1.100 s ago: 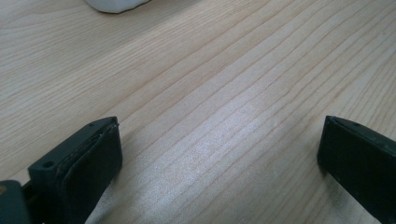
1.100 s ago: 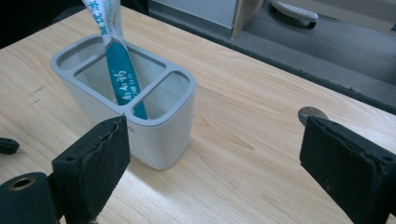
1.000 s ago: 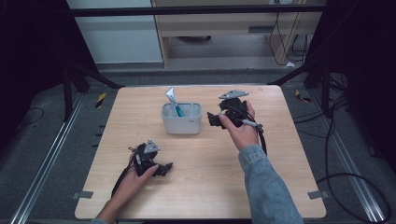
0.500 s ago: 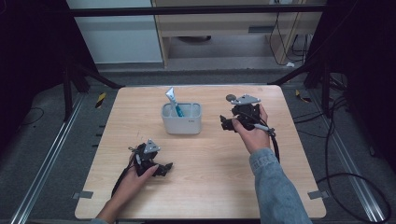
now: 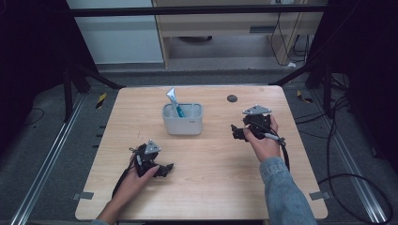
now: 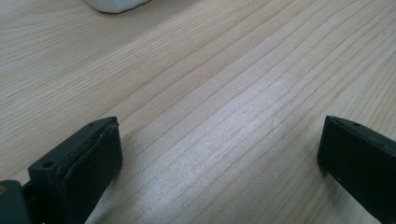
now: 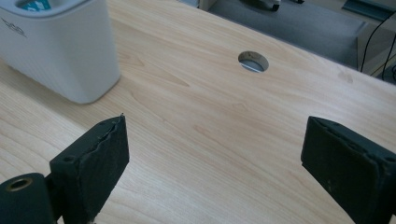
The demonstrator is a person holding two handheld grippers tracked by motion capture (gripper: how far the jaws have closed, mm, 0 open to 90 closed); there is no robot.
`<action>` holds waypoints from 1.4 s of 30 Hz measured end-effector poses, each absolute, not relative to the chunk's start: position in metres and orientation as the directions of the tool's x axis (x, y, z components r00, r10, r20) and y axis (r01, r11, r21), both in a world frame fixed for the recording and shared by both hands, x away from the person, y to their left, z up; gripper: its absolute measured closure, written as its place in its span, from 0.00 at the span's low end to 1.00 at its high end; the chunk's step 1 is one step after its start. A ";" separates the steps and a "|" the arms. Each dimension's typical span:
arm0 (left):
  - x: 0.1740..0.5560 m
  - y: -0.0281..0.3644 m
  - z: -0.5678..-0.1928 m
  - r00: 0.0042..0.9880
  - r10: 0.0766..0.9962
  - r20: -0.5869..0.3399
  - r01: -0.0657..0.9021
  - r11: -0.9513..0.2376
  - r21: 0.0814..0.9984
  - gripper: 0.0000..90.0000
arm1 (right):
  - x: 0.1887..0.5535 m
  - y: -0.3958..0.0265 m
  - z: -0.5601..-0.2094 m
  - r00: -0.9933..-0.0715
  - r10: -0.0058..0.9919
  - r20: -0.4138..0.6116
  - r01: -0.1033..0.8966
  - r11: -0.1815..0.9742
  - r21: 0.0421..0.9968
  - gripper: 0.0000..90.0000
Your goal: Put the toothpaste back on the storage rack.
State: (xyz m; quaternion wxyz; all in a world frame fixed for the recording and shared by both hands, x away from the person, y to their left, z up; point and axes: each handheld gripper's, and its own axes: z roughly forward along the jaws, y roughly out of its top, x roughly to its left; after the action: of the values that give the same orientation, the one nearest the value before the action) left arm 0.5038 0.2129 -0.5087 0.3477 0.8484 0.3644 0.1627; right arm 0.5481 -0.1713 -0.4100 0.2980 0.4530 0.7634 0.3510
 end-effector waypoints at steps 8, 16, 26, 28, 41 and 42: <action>0.504 0.213 -0.509 0.680 0.733 0.021 0.507 -0.491 0.709 0.00 | 0.546 -0.193 -0.430 -0.376 0.920 -0.115 0.521 0.312 0.794 0.09; 0.504 0.213 -0.509 0.680 0.733 0.021 0.507 -0.491 0.709 0.00 | 0.543 -0.211 -0.448 -0.351 0.931 -0.097 0.559 0.291 0.776 0.09; 0.504 0.213 -0.509 0.680 0.733 0.021 0.507 -0.491 0.709 0.00 | 0.539 -0.222 -0.472 -0.336 0.938 -0.084 0.601 0.282 0.748 0.10; 0.504 0.213 -0.509 0.680 0.733 0.021 0.507 -0.491 0.709 0.00 | 0.539 -0.223 -0.475 -0.331 0.940 -0.084 0.600 0.278 0.750 0.10; 0.504 0.213 -0.509 0.680 0.733 0.021 0.507 -0.490 0.709 0.00 | 0.538 -0.232 -0.491 -0.308 0.949 -0.069 0.627 0.257 0.736 0.10; 0.504 0.213 -0.509 0.680 0.733 0.020 0.507 -0.490 0.709 0.00 | 0.537 -0.232 -0.492 -0.306 0.950 -0.067 0.629 0.254 0.735 0.10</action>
State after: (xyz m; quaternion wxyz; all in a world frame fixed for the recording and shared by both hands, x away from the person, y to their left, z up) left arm 0.5037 0.2127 -0.5088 0.3482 0.8477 0.3657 0.1623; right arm 0.5375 -0.2322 -0.4924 0.2613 0.5279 0.7476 0.3067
